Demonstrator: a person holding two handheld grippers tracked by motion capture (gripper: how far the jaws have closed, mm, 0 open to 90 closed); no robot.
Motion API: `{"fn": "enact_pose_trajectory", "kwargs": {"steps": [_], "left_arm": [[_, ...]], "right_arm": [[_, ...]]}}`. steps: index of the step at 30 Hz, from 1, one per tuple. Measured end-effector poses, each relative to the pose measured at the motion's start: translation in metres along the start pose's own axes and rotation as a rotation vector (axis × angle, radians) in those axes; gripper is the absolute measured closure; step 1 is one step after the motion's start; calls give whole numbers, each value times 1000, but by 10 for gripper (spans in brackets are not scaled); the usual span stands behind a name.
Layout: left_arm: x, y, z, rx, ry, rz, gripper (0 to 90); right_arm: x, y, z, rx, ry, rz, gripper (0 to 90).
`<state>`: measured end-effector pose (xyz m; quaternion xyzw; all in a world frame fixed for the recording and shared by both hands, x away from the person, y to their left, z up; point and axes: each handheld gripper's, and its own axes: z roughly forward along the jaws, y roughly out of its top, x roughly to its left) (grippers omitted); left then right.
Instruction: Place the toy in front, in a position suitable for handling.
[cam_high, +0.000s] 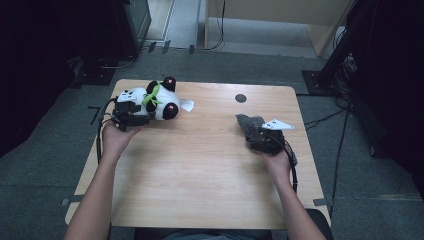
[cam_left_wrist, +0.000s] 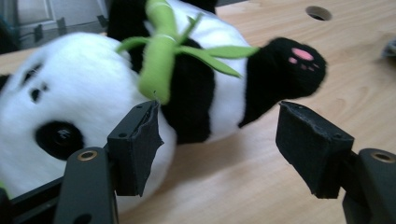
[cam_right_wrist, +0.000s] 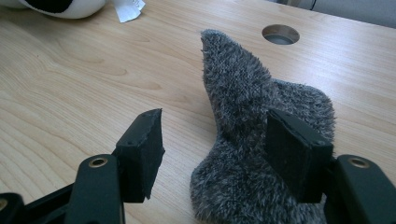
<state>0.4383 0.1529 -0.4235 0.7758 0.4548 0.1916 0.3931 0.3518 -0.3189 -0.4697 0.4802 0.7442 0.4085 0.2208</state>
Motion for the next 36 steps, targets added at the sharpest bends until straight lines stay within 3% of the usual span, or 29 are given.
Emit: {"fn": "enact_pose_trajectory", "kwargs": {"steps": [7,12,20,26,30,36], "left_arm": [[14,7,8,-27,10,-42,375],[13,9,18,-23,30,-26,456],[15,10,31,-24,20,-45,459],[15,8,36,-1,4,-30,560],[16,8,35,3,-11,-54,641],[14,9,32,3,-3,-57,718]], "right_arm": [[-1,-1,-1,-1,5,7,387],[-2,-1,-2,-2,4,8,390],[-5,-5,-7,-4,1,19,406],[-3,-5,-6,2,-8,4,414],[-1,-1,-2,1,6,-4,418],[-3,4,-2,-10,8,-10,420]]}}
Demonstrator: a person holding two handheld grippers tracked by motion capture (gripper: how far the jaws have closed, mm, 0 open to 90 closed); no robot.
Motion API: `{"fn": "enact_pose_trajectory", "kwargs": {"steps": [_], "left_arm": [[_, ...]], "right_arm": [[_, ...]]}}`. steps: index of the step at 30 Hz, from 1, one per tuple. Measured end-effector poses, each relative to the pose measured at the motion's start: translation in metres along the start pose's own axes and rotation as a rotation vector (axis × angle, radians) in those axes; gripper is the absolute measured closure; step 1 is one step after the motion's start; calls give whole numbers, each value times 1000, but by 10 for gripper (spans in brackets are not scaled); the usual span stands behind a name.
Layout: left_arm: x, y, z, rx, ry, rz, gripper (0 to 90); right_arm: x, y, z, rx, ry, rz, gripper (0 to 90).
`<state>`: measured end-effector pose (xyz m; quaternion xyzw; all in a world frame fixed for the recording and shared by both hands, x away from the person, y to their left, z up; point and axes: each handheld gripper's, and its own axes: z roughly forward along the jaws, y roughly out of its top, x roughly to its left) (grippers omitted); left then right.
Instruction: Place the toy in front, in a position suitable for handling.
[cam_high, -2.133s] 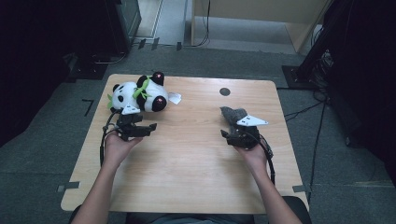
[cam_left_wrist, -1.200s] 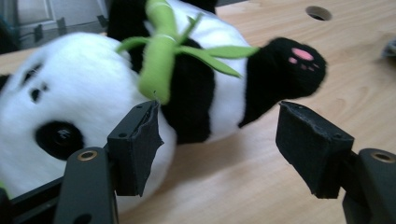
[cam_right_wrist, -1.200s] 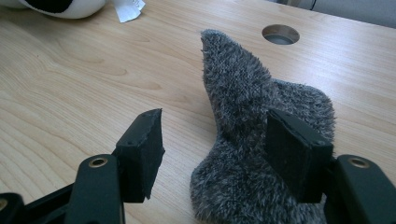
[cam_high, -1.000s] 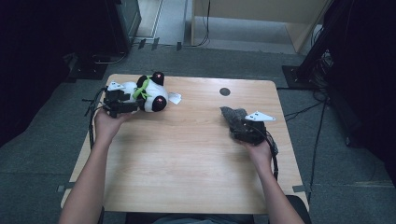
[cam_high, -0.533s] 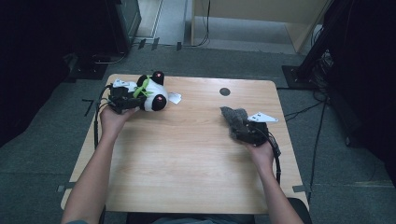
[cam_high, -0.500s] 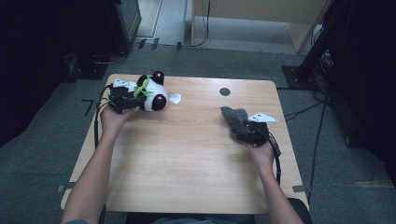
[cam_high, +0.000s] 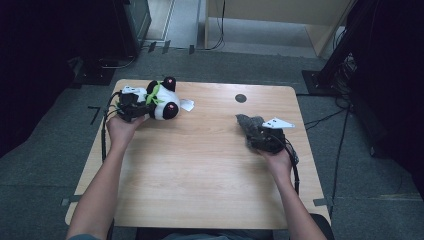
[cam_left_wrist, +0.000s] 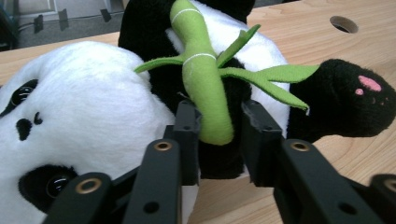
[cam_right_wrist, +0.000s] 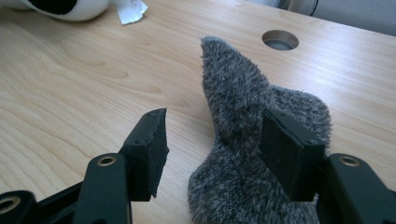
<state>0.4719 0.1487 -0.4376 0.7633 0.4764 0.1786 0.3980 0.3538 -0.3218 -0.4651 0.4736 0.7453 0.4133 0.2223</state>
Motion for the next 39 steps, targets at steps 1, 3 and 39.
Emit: {"fn": "enact_pose_trajectory", "kwargs": {"steps": [1,3,39], "left_arm": [[0,0,0,0,1,-2,716],[-1,0,0,2,6,1,717],[-58,-1,-29,-39,-157,-43,810]], "right_arm": [[-1,0,-1,2,3,6,420],[-2,-1,-2,4,3,10,422],[-13,0,5,9,12,40,419]]}}
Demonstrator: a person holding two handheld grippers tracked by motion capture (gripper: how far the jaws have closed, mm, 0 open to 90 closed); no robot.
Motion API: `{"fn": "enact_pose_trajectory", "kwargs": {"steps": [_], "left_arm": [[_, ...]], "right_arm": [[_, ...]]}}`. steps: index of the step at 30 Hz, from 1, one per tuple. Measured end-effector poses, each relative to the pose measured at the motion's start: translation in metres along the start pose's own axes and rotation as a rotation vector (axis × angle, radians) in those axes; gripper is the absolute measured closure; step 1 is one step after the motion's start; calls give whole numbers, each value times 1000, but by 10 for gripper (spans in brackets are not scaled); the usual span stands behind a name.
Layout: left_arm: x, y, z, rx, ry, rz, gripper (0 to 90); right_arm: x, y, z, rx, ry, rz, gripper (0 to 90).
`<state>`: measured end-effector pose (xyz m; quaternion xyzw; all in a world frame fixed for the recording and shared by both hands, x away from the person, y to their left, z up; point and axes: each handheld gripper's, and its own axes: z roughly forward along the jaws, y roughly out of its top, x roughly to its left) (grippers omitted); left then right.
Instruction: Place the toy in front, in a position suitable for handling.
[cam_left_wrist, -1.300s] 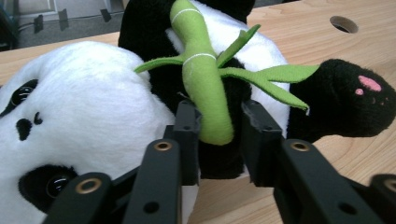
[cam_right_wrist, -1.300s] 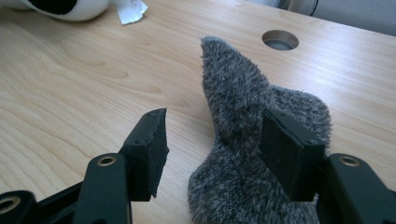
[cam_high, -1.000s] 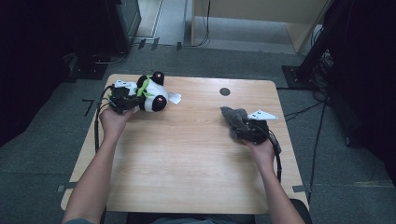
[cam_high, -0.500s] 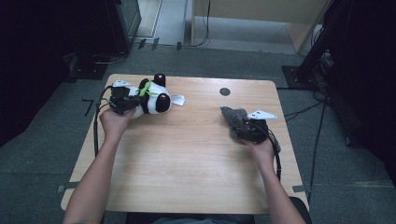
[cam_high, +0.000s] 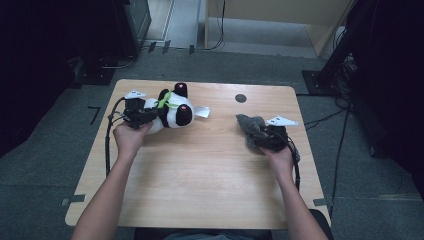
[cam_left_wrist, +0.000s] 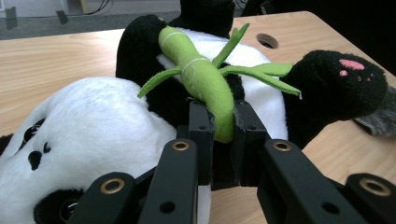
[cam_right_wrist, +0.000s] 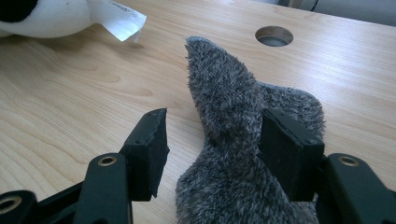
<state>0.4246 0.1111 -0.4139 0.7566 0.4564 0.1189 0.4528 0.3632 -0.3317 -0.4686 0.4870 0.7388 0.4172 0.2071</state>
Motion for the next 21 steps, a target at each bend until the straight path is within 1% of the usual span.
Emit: {"fn": "enact_pose_trajectory", "kwargs": {"steps": [1,7,14,15,16,17,18,19,21], "left_arm": [[-8,0,0,1,-11,10,810],[-30,-1,2,3,-56,28,809],[-53,-6,3,8,-75,48,809],[-53,-6,3,8,-75,48,809],[-60,-7,4,12,-87,55,809],[-64,-8,4,14,-97,49,808],[-64,-8,4,14,-97,49,808],[-72,-10,4,13,-114,48,807],[-79,-13,5,16,-127,51,806]], "right_arm": [[-1,0,1,5,-6,0,414],[-1,0,-1,4,-22,-4,404],[-2,-1,-1,9,-32,-11,399],[-2,-1,-1,10,-34,-12,400],[-2,-1,-1,10,-35,-13,401],[-2,0,-1,10,-33,-13,403],[-2,0,0,11,-29,-10,403],[-2,0,0,10,-26,-6,404],[-2,0,-1,9,-26,-9,404]]}}
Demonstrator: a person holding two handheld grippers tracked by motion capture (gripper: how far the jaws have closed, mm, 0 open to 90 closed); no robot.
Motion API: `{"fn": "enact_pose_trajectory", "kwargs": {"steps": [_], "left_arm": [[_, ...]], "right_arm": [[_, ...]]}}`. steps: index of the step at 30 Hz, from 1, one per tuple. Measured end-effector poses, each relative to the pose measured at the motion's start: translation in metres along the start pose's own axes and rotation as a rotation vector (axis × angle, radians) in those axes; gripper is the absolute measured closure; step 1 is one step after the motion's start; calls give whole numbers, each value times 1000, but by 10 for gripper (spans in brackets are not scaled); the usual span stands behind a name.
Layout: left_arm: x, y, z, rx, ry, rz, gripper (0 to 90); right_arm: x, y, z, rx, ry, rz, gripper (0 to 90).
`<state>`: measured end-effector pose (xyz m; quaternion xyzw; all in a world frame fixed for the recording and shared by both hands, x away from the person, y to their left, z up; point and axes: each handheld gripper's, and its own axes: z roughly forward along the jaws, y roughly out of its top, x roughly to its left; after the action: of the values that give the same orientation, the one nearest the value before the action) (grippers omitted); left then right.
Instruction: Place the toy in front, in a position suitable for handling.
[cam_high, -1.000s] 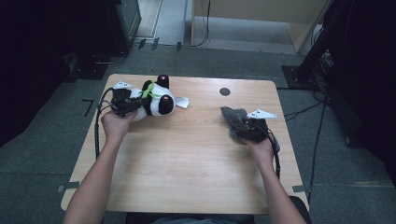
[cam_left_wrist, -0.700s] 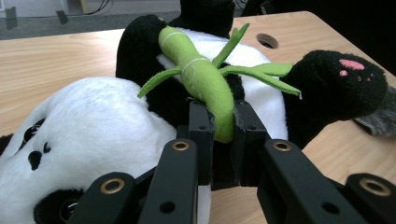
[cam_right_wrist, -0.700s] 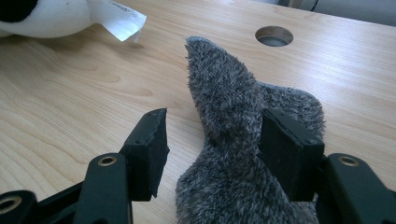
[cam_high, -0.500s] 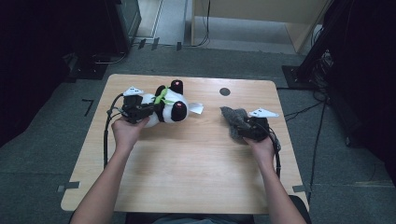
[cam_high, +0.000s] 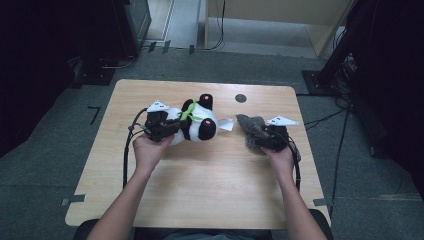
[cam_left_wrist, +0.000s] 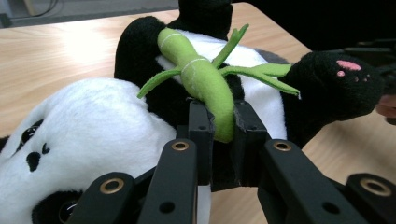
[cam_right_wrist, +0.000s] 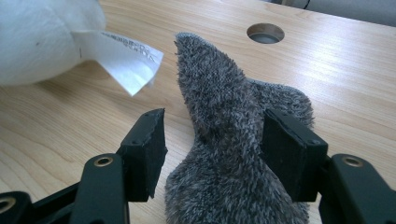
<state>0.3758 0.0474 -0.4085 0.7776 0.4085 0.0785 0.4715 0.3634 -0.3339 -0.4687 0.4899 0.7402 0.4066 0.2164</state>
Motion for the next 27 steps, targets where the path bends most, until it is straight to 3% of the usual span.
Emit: {"fn": "enact_pose_trajectory", "kwargs": {"steps": [11,21,27], "left_arm": [[-30,-19,10,20,-31,8,801],[-37,-31,14,30,-26,51,754],[-36,-33,12,36,-39,89,649]], "right_arm": [[-5,-3,3,4,-23,16,405],[-8,-11,23,71,-75,-9,452],[-13,-17,32,104,-84,2,535]]}}
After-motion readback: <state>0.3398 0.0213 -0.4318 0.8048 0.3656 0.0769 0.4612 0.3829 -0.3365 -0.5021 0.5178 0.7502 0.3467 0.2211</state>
